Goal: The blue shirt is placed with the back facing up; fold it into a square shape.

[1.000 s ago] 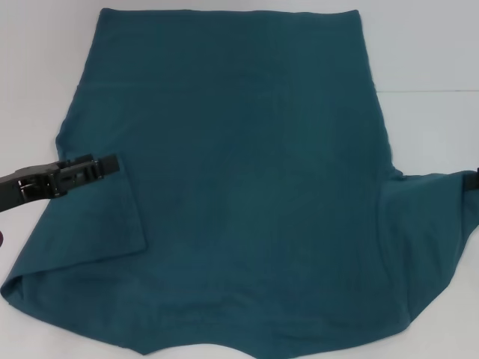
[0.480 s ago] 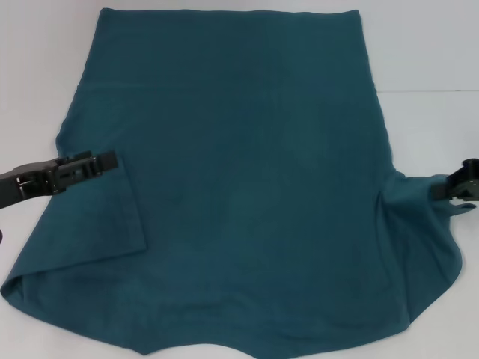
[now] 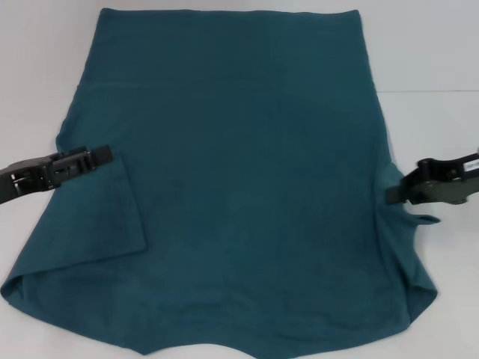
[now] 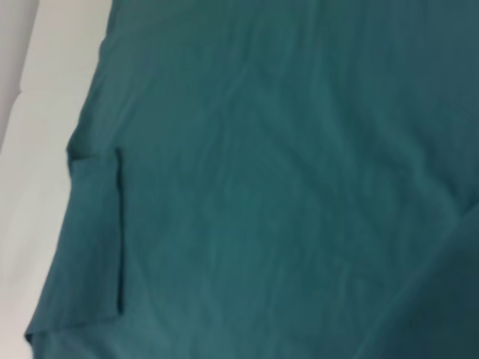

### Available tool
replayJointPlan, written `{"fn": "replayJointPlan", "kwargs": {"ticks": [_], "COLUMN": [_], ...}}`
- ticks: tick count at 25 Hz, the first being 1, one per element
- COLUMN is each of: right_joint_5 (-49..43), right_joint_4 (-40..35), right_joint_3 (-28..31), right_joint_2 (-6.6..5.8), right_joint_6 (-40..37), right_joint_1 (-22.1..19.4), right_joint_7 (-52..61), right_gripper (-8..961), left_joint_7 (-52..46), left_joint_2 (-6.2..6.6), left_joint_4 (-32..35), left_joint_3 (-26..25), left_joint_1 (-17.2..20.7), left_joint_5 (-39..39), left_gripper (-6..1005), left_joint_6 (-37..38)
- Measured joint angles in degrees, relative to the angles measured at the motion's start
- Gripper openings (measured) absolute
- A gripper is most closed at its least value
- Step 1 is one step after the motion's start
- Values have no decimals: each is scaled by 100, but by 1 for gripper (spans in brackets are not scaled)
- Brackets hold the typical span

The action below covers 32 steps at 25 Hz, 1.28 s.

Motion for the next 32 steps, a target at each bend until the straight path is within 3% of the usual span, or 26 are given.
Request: {"fn": "replayJointPlan", "kwargs": {"ticks": [12, 27, 32], "right_joint_5": [4, 355, 708], "right_joint_4": [175, 397, 600], "right_joint_3": [-15, -193, -164], "right_joint_2": [208, 225, 249], "right_joint_6": [244, 593, 580], "right_joint_1": [228, 207, 236], "right_joint_7": [-7, -79, -408], "right_gripper": [27, 30, 136], "left_joint_7": [48, 117, 126], "left_joint_2": [0, 0, 0], "left_joint_4": [-16, -15, -21], "left_joint_3": [-14, -142, -149], "left_joint_1": [44, 53, 77], "left_joint_5": [-117, -184, -193], "left_gripper": [724, 724, 723], "left_joint_6": [-41, -46, -83]}}
